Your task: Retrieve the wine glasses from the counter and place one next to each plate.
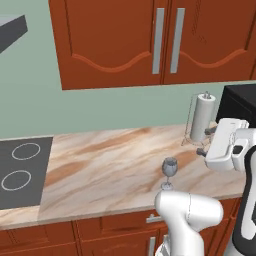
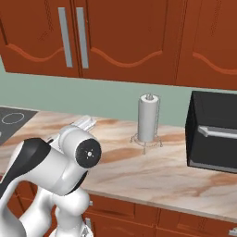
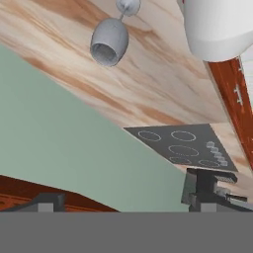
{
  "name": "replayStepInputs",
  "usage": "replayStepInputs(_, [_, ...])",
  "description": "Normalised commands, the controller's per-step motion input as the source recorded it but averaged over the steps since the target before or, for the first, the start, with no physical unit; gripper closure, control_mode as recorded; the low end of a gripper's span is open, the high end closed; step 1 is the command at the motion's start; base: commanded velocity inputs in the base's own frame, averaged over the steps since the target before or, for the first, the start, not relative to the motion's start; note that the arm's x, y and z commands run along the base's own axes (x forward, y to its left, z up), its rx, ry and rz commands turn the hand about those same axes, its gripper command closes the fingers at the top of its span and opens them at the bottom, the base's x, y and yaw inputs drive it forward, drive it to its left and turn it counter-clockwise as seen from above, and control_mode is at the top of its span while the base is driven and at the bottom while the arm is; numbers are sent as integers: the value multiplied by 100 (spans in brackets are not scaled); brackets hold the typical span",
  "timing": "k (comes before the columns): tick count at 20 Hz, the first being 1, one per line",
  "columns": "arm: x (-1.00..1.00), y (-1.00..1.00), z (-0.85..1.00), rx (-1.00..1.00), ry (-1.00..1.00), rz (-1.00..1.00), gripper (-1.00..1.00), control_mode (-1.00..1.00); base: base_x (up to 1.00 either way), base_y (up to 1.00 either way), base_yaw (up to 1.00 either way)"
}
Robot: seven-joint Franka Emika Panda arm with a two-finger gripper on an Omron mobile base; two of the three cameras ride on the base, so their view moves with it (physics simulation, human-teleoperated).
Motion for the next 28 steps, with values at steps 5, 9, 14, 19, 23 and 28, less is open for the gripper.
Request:
replayStepInputs(5, [0, 0, 0, 0, 0, 0, -100, 100, -47, -18, 0])
replayStepInputs(9, [0, 0, 0, 0, 0, 0, -100, 100, -93, -26, 0])
replayStepInputs(14, [0, 0, 0, 0, 0, 0, -100, 100, -14, -7, 0])
replayStepInputs(19, [0, 0, 0, 0, 0, 0, -100, 100, 44, -28, 12])
replayStepInputs(23, [0, 0, 0, 0, 0, 0, -100, 100, 24, -42, 25])
replayStepInputs(28, [0, -1, -2, 1, 0, 3, -100, -100, 0, -9, 14])
